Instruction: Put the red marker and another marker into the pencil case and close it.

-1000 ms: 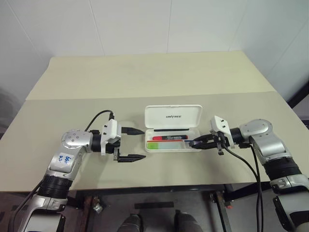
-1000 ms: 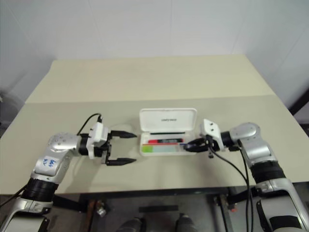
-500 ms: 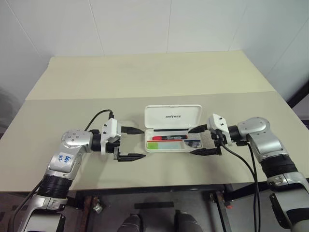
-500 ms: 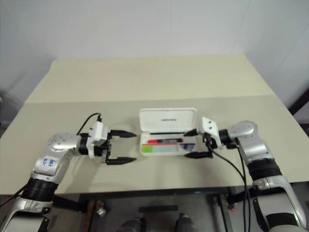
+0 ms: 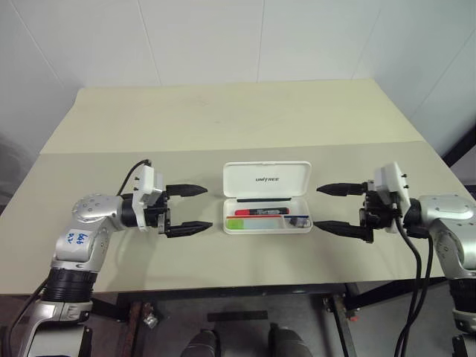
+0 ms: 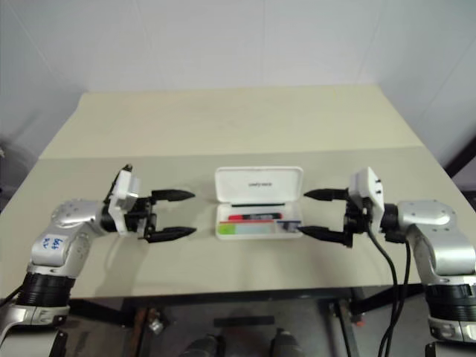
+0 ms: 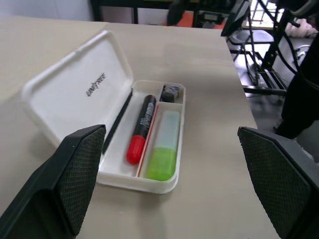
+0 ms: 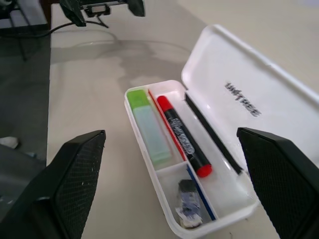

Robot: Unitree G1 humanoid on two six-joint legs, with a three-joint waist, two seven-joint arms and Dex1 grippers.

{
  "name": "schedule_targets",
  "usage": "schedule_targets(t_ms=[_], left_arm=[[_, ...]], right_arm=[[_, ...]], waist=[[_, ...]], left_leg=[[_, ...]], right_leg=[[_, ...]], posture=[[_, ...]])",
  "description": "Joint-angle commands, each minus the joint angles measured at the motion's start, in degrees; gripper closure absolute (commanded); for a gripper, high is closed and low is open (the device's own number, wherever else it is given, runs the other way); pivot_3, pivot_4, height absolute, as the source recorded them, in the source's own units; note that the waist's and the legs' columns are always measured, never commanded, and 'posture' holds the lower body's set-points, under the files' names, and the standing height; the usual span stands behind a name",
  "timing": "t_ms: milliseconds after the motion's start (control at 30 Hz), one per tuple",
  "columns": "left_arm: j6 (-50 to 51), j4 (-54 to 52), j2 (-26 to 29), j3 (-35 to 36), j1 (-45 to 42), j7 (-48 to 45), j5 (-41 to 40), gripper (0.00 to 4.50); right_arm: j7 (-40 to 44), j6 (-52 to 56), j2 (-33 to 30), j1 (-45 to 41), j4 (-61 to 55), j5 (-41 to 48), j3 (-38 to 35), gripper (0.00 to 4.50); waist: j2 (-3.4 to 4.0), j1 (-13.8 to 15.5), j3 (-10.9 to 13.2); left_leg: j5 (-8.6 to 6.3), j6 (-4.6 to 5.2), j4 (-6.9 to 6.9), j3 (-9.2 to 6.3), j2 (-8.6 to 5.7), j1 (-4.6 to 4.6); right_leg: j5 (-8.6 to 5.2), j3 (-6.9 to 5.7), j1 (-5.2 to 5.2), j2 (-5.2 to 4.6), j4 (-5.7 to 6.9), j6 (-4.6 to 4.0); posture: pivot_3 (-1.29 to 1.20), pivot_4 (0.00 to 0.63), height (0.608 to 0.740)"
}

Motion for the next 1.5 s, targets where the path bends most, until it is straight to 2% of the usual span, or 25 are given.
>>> schedule_targets(t_ms=[33,133,433,467,700,867,1100,1333,1500], left_arm=[[-0.7,2.2,1.0,2.5,-1.5,-1.7,-1.8,0.4],[-0.9,3.7,0.3,2.8,-2.0,-2.2,-2.0,1.17],[-0.7,4.9,-2.3,3.1,-3.3,0.2,-1.8,4.23],[0.2,5.4,-2.6,3.5,-3.5,1.1,-2.1,4.45],[-1.6,14.8,-6.8,7.7,-9.8,13.6,0.2,4.45],[-6.0,20.3,-9.8,5.9,-13.7,19.2,4.8,4.45],[-12.7,31.6,-14.2,-0.1,-21.0,22.6,13.4,4.45],[-18.0,42.8,-19.0,-2.5,-28.5,22.6,17.1,4.45],[-21.1,45.5,-21.5,-3.5,-30.9,18.4,17.3,4.45]], right_arm=[[-1.3,0.1,-2.0,0.5,-1.7,1.9,-4.0,0.0],[-2.4,-0.4,-2.5,0.2,-0.9,1.7,-4.4,0.0],[-3.9,-1.6,-2.4,-2.5,0.9,0.6,-3.2,0.0],[-3.9,-1.7,-2.4,-2.7,1.1,0.5,-3.0,0.0],[-4.1,-2.4,-2.2,-4.4,2.2,-0.3,-2.1,0.0],[-4.5,-2.4,-2.0,-4.1,1.6,-0.5,-1.9,0.0],[-5.5,-1.8,-1.9,-3.2,-0.2,-0.3,-1.8,0.0],[-6.8,-1.1,-1.8,-2.5,-1.8,0.0,-2.0,0.0],[-7.6,-0.8,-1.6,-2.0,-2.8,0.3,-2.1,0.0]], waist=[[0.0,0.0,0.0],[0.0,0.0,0.0],[0.0,0.0,0.0],[0.0,0.0,0.0],[-0.01,0.1,0.0],[-0.01,0.9,0.0],[-0.05,1.6,0.0],[-0.09,1.8,0.0],[-0.14,1.6,0.1]], left_leg=[[0.0,0.0,0.0,0.0,0.0,0.0],[0.0,0.01,0.0,0.01,0.0,0.0],[0.0,0.0,0.01,0.01,0.01,-0.01],[0.0,0.01,0.01,0.01,0.01,-0.01],[0.0,0.0,0.06,-0.01,-0.01,-0.01],[0.1,-0.18,0.12,0.05,-0.1,-0.02],[0.09,-0.19,0.17,0.5,-0.12,-0.08],[0.04,-0.16,0.35,0.57,-0.13,-0.14],[0.03,-0.15,0.36,0.59,-0.13,-0.15]], right_leg=[[0.01,0.0,0.0,0.0,0.0,-0.01],[0.01,0.0,0.0,0.0,0.0,-0.01],[0.01,0.0,0.0,-0.01,-0.02,-0.01],[0.01,0.0,0.0,-0.01,-0.02,-0.01],[0.02,-0.02,0.0,0.02,0.04,-0.01],[0.03,-0.01,0.0,0.0,-0.01,0.03],[0.04,-0.01,0.0,0.0,-0.04,0.03],[0.08,-0.01,0.0,0.0,-0.04,0.11],[0.08,-0.01,0.0,0.01,-0.04,0.12]], posture=[[0.0,0.15,0.74],[0.0,0.15,0.74],[0.0,0.15,0.74],[0.0,0.15,0.74],[0.0,0.15,0.74],[0.0,0.15,0.74],[0.0,0.15,0.74],[0.0,0.15,0.74],[0.0,0.15,0.74]])
